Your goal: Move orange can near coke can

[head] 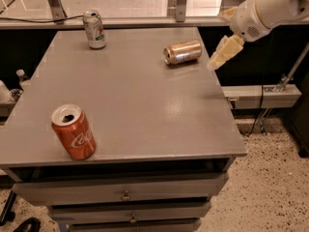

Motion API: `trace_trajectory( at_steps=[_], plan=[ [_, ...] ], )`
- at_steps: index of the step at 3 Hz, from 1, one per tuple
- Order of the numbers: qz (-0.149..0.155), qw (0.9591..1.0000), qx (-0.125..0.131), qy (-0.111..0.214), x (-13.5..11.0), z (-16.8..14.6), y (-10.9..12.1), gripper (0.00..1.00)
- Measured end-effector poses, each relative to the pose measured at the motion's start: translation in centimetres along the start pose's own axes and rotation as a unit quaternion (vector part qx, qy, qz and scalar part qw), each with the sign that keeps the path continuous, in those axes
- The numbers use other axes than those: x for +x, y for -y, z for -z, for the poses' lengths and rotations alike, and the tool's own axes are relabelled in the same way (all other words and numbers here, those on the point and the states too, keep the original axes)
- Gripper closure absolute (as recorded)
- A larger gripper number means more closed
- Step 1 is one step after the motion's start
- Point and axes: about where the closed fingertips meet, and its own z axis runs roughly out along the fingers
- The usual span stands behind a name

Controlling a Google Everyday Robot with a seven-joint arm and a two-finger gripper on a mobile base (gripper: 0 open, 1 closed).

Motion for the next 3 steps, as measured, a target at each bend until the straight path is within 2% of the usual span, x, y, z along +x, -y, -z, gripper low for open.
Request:
trace_trajectory(
  at_steps=[1, 3],
  plan=[
    [-0.025, 0.999, -0.006, 0.038, 0.2, -2.7, 1.4, 0.0],
    [-0.025, 0.9963, -0.049, 0.067, -0.4, -8.6, 2.4, 0.0]
  ],
)
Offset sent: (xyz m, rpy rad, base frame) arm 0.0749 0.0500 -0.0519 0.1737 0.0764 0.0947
